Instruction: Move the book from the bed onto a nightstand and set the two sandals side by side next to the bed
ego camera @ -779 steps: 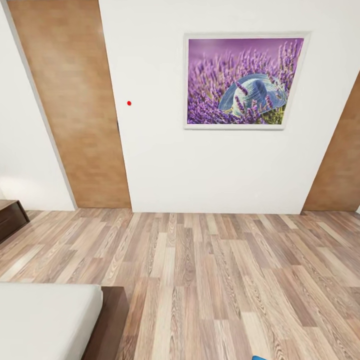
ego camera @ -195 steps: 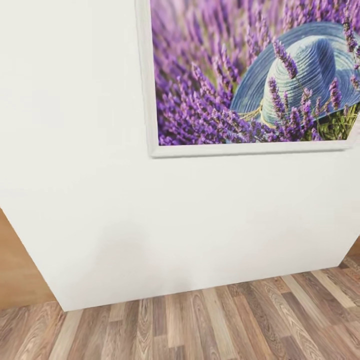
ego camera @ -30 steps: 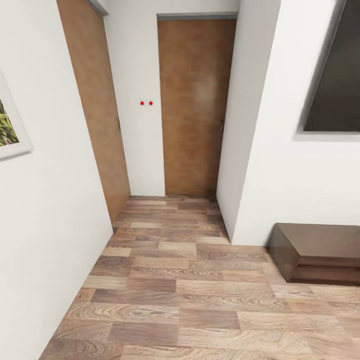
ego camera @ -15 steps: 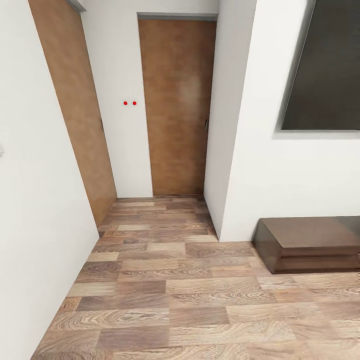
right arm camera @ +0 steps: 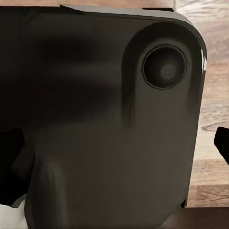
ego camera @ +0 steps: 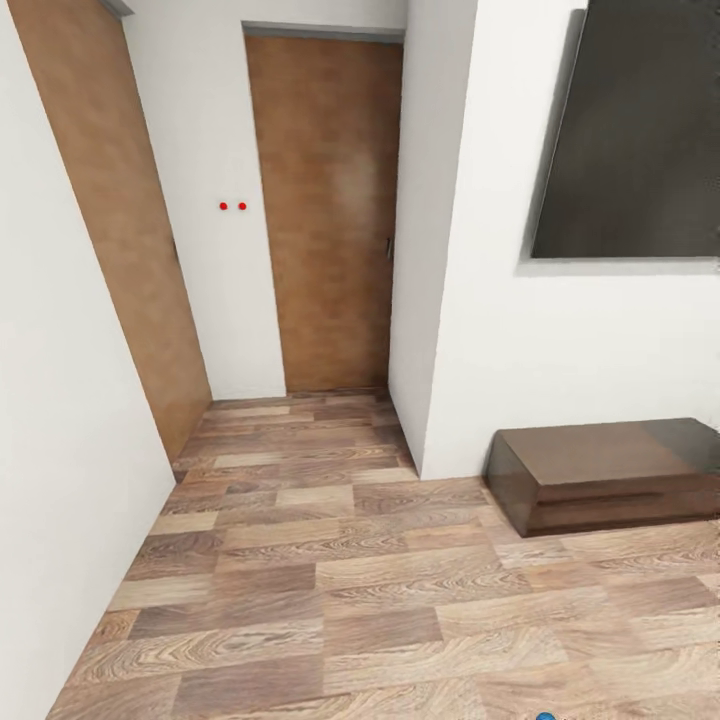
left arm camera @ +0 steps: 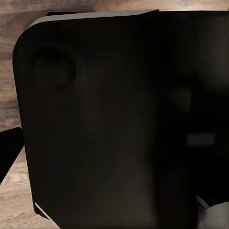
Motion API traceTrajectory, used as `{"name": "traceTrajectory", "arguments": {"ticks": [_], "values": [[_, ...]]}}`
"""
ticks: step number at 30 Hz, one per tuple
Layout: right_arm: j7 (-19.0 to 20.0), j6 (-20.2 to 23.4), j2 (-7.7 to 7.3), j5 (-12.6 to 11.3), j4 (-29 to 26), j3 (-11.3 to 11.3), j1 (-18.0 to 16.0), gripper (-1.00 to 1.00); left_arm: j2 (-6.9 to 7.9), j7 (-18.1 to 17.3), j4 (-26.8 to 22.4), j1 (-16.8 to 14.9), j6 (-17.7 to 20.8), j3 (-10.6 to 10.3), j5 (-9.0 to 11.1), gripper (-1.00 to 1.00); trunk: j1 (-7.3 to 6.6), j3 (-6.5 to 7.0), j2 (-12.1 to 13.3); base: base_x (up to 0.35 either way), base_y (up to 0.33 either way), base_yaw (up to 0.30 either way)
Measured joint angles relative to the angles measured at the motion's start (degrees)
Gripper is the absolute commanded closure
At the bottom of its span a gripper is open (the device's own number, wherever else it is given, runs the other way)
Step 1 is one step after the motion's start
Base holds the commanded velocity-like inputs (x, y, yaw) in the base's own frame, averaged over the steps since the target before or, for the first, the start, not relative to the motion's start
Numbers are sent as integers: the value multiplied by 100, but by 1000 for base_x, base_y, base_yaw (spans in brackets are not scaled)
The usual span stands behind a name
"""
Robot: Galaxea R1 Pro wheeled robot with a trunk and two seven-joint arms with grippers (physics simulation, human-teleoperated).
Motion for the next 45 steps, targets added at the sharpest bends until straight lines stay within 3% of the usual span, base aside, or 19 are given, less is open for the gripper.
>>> {"name": "traceTrajectory", "arguments": {"ticks": [28,45], "values": [[3,0,-4,0,-6,1,0,-100,-12,-28,-9,0,-6,11,41,-100,0,0,0,0,0,-116],[4,0,0,0,-6,0,0,-100,-9,-41,-9,0,-13,17,48,-100,0,0,0,0,0,-198]]}}
